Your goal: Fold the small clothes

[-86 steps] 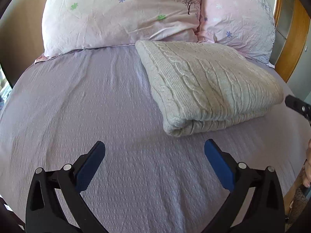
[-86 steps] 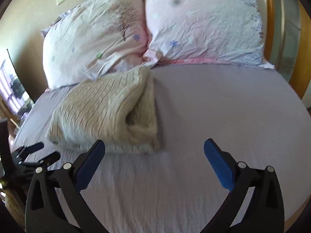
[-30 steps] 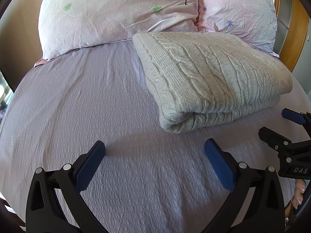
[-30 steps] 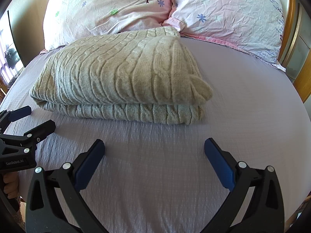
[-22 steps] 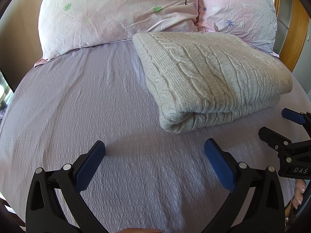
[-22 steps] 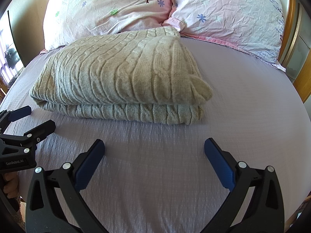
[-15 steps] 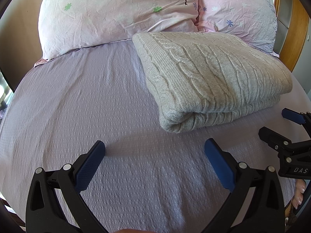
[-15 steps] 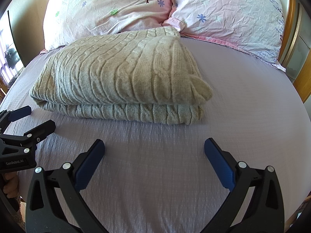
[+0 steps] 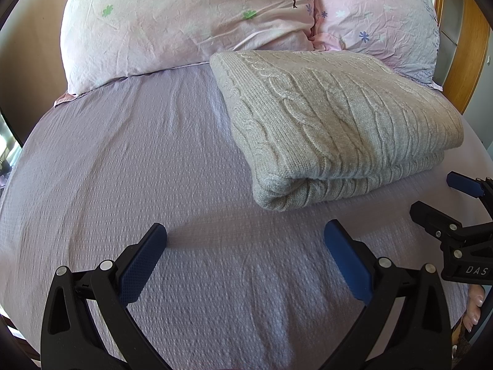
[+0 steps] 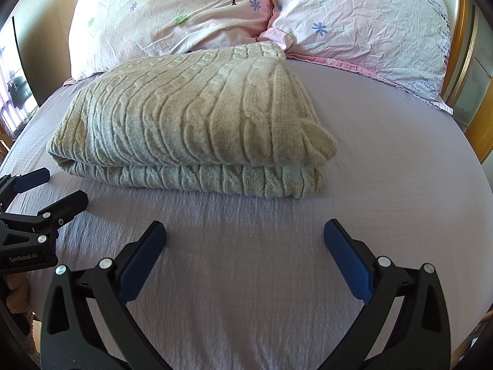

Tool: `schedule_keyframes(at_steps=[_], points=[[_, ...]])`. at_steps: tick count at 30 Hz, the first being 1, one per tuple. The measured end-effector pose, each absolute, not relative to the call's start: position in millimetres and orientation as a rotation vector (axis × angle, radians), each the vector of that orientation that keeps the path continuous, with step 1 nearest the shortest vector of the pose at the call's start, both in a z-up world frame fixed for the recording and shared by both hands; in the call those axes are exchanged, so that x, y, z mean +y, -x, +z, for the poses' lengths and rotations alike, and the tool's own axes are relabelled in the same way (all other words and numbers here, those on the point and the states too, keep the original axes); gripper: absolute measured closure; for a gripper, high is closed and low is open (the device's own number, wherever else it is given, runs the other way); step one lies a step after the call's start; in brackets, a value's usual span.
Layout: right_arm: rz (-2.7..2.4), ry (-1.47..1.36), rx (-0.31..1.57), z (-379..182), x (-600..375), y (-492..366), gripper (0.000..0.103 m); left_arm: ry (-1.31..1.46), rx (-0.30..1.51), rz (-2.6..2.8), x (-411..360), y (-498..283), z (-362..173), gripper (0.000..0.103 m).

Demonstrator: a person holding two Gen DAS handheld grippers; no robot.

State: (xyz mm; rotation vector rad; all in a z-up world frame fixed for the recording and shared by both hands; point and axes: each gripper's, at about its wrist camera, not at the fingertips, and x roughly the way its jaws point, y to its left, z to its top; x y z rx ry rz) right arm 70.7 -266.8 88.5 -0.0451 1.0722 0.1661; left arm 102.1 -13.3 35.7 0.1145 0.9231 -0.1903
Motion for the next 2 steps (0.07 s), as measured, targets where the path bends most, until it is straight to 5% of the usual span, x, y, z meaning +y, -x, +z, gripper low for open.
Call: schedule_keyframes(at_steps=[2], points=[[0.166,0.045,1.072,88.5,-266.8,-70.7,0.002,-0.115,0.923,-0.19,-13.3,-102.1,35.7,0.001]])
